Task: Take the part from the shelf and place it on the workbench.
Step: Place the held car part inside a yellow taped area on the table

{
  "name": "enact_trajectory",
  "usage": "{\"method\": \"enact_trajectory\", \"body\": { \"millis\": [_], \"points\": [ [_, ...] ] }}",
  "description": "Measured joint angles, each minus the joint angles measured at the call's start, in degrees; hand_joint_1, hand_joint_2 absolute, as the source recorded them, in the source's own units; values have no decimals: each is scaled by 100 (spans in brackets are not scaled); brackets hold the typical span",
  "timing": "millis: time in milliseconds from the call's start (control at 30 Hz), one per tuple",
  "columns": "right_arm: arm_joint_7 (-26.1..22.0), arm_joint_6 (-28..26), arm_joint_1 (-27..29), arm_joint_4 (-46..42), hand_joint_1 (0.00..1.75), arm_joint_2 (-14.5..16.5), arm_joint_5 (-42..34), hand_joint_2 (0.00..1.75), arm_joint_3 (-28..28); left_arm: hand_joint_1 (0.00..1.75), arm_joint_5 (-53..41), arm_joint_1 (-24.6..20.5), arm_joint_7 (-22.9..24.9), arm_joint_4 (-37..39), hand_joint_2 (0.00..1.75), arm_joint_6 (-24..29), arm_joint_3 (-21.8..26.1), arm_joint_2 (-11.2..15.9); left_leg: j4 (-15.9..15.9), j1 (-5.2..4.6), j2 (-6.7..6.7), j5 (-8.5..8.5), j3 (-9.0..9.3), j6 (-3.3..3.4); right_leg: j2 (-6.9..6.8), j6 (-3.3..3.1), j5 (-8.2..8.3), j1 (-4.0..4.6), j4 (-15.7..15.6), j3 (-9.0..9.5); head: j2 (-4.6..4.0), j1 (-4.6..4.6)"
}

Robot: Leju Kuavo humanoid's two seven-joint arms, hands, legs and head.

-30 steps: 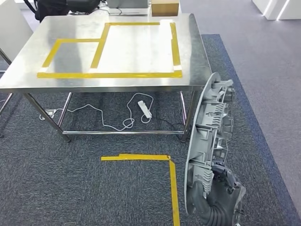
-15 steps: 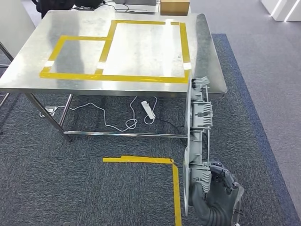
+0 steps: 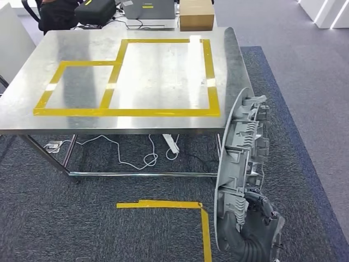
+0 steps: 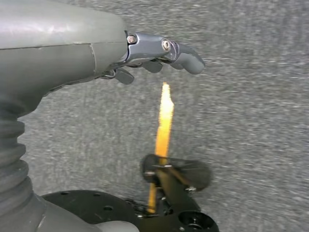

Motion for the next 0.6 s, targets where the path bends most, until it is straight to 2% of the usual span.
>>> {"method": "enact_trajectory", "body": {
  "millis": [33, 67, 100, 167, 200, 233, 300, 333, 367, 400, 433, 467, 533, 567, 600],
  "points": [
    [-2, 18, -7, 7, 175, 0, 9, 175, -4, 0, 7, 6, -1, 3, 175, -7, 4, 2, -150, -18, 10, 189, -7, 36, 9, 36, -60, 3, -14, 32, 0, -2],
    [-3, 37, -12, 15, 175, 0, 15, 175, -7, 0, 15, 16, -1, 5, 175, -12, 7, 3, -208, -36, 18, 241, -15, 75, 17, 77, -93, 10, -17, 68, 0, -1],
    [-5, 53, -18, 21, 175, 0, 19, 175, -9, 0, 21, 19, -2, 6, 175, -15, 9, 3, -224, -48, 19, 187, 4, 118, 24, 124, -88, 15, -14, 106, 0, 0],
    [-2, 75, -23, 26, 175, 0, 20, 175, -12, 0, 28, 17, -5, 6, 175, -17, 13, 4, -327, -29, 8, 185, 144, 199, 14, 191, -53, 18, 119, 102, 0, 13],
    [-1, 79, -28, 27, 175, 0, 20, 175, -12, 0, 27, 5, -8, 6, 175, -17, 14, 5, -368, -20, 3, 162, 221, 237, 9, 208, -51, 17, 293, 10, 0, 22],
    [2, 83, -34, 29, 175, 0, 23, 175, -11, 0, 26, -8, -10, 6, 175, -17, 16, 6, -404, -13, -2, 135, 286, 265, 3, 212, -109, 17, 557, -162, 0, 30],
    [0, 88, -44, 30, 175, 0, 37, 175, -8, 0, 26, -22, -13, 6, 175, -20, 19, 4, -422, -20, -6, 52, 378, 300, 1, 217, -372, 26, 1165, -644, 0, 42],
    [0, 91, -46, 32, 175, 0, 47, 175, -8, 0, 26, -20, -13, 6, 175, -22, 19, 3, -422, -26, -10, -3, 432, 303, 1, 219, -516, 29, 1369, -876, 0, 43],
    [1, 95, -46, 38, 175, 0, 56, 175, -8, 0, 28, -15, -14, 6, 175, -25, 20, 2, -422, -31, -16, -64, 504, 305, 1, 217, -588, 32, 1434, -1043, 0, 44],
    [2, 98, -44, 47, 175, 0, 65, 175, -8, 0, 30, -11, -15, 6, 175, -27, 21, 2, -423, -37, -25, -130, 591, 305, 0, 208, -536, 35, 1344, -1132, 0, 44],
    [3, 101, -42, 57, 175, 0, 73, 175, -6, 0, 32, -10, -15, 6, 175, -29, 22, 3, -423, -43, -33, -200, 688, 301, 0, 187, -323, 40, 1112, -1153, 0, 45],
    [3, 104, -40, 67, 175, 0, 84, 175, -4, 0, 34, -6, -17, 6, 175, -32, 25, 2, -428, -48, -39, -272, 767, 294, -1, 150, 38, 49, 806, -1151, 0, 45],
    [1, 109, -48, 85, 175, 0, 100, 175, -1, 0, 36, -9, -21, 8, 175, -41, 29, 0, -434, -62, -53, -398, 884, 249, -19, 87, 524, 81, 349, -1123, 0, 38],
    [-1, 109, -50, 90, 175, 0, 104, 175, -1, 0, 37, -11, -23, 9, 175, -45, 31, -2, -435, -65, -54, -436, 922, 217, -22, 58, 632, 95, 253, -1111, 0, 37],
    [-1, 109, -53, 94, 175, 0, 105, 175, -3, 0, 37, -19, -25, 10, 175, -48, 32, -3, -439, -69, -54, -449, 967, 181, -24, 39, 598, 105, 226, -1076, 0, 35]
  ]
}}
